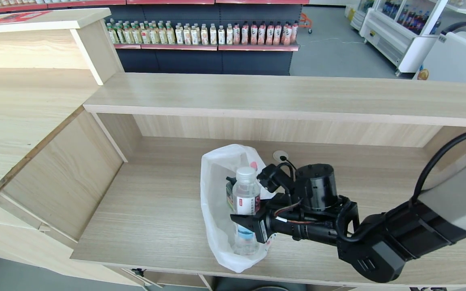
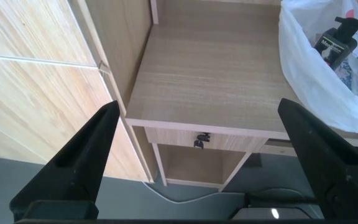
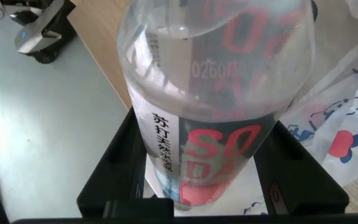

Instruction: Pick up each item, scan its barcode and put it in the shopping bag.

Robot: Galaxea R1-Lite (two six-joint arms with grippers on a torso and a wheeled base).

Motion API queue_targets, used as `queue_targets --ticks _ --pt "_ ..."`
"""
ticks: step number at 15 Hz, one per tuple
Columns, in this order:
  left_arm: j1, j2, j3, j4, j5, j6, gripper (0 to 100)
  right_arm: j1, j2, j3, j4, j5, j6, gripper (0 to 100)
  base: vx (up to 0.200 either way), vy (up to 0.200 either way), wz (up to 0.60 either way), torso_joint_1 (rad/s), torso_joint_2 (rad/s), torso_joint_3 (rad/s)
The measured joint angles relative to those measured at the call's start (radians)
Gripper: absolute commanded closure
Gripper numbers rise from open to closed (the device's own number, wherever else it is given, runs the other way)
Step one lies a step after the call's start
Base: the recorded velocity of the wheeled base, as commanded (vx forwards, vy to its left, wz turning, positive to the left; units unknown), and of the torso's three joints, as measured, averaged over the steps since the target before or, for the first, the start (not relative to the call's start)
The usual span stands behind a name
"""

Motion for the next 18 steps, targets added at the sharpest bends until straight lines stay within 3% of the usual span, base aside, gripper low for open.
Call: queue_targets --ticks 18 --pt "0.0 0.0 0.0 0.0 0.0 0.0 0 -0.003 0.22 -0.16 -0.002 -0.005 -0.109 100 0.0 0.0 0.0 0.0 0.0 0.0"
